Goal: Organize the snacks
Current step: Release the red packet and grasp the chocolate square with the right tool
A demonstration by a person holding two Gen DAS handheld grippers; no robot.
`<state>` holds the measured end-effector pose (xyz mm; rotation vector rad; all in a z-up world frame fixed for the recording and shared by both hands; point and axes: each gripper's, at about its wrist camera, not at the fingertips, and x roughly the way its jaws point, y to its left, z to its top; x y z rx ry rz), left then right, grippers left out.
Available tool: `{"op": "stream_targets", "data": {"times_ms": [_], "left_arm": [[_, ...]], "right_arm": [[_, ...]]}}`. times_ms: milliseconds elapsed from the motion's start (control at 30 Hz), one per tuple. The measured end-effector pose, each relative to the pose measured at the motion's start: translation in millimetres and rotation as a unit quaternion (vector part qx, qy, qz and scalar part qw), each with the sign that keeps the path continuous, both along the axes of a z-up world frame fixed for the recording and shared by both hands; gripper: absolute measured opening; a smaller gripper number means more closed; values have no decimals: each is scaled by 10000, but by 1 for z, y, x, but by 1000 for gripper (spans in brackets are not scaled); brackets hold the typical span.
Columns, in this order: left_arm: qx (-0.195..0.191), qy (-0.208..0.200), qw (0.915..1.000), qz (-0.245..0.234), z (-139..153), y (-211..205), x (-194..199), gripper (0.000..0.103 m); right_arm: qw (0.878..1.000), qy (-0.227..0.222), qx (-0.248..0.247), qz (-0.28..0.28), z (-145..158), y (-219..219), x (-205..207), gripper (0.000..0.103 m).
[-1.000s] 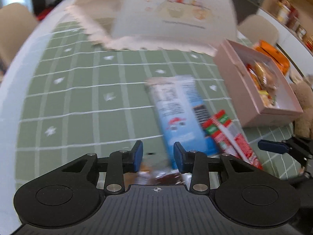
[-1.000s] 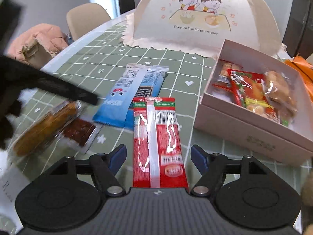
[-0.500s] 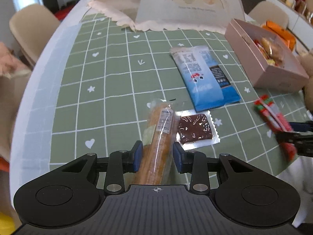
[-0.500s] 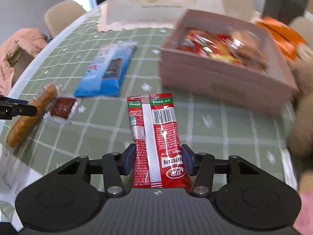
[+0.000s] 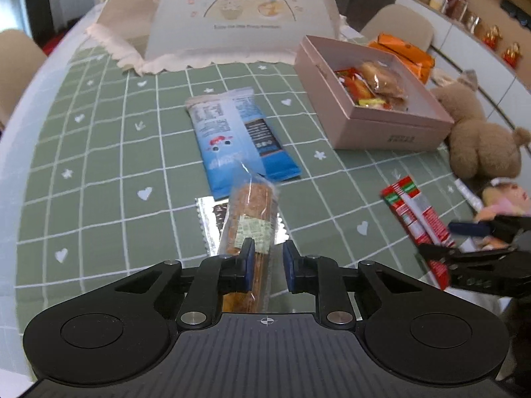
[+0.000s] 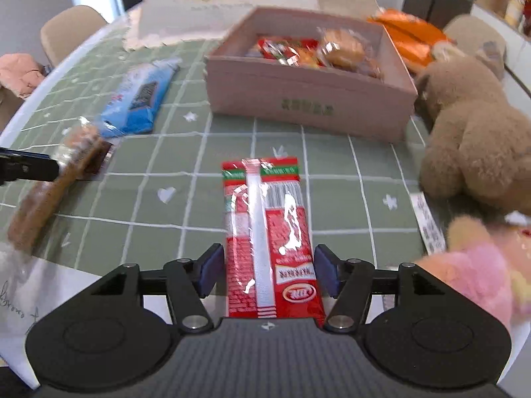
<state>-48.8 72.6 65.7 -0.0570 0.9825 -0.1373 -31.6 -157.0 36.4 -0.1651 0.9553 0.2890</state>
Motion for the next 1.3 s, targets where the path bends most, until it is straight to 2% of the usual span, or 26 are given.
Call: {"op": "stream_targets", "data": {"times_ms": [100, 200, 267, 467, 533, 600, 633, 667, 733, 800, 900, 1000, 1067, 1133, 1233, 1300], "left_arm": [[321, 68, 9991, 257, -5, 13, -2, 23], [164, 116, 9977, 645, -7, 39, -9, 23], [211, 92, 9962, 836, -6, 54, -11, 23], [28, 11, 9931, 1173, -5, 85, -15, 29], [-103, -11, 9917, 1280, -5, 90, -18, 29], [-415, 40, 9900, 1350, -8, 94, -20, 29], [-621, 108, 9885, 1373, -10, 96, -21, 29], [-863, 177, 9864, 1390, -14, 97, -22, 29], [-1116, 262, 9839, 1370, -19, 95, -25, 29], [-997, 213, 9861, 1311, -19, 86, -27, 31], [-846, 177, 9882, 1265, -19, 74, -24, 31], [-906, 173, 9891, 1146, -19, 59, -18, 31], [-1017, 185, 9891, 1049, -20, 44, -11, 31], [-1089, 181, 9898, 900, -23, 27, -2, 32], [-1173, 214, 9909, 619, -24, -2, 8, 32], [-1025, 223, 9935, 444, -23, -18, 11, 32]], "right_arm": [[9985, -296, 141, 440, 12, 17, -1, 68], [9944, -422, 377, 894, 19, 44, 6, 68], [9911, -451, 474, 1156, 20, 69, 14, 68], [9814, -337, 506, 1819, 5, 144, 34, 68], [9789, -394, 502, 1941, -1, 164, 41, 68], [9796, -383, 416, 1930, -9, 180, 48, 68], [9797, -242, 360, 1958, -14, 186, 51, 61], [9796, -144, 314, 1980, -17, 188, 52, 57], [9771, -52, 322, 2102, -14, 181, 46, 54], [9764, -2, 337, 2132, -12, 164, 36, 54], [9778, -165, 70, 2088, -12, 129, 16, 54], [9725, -216, -102, 2317, -9, 96, -4, 54], [9686, -277, -330, 2450, -8, 80, -17, 58], [9681, -373, -588, 2406, -8, 67, -27, 72], [9711, -377, -695, 2252, -7, 52, -36, 74], [9716, -410, -843, 2174, -6, 44, -39, 74]]}}
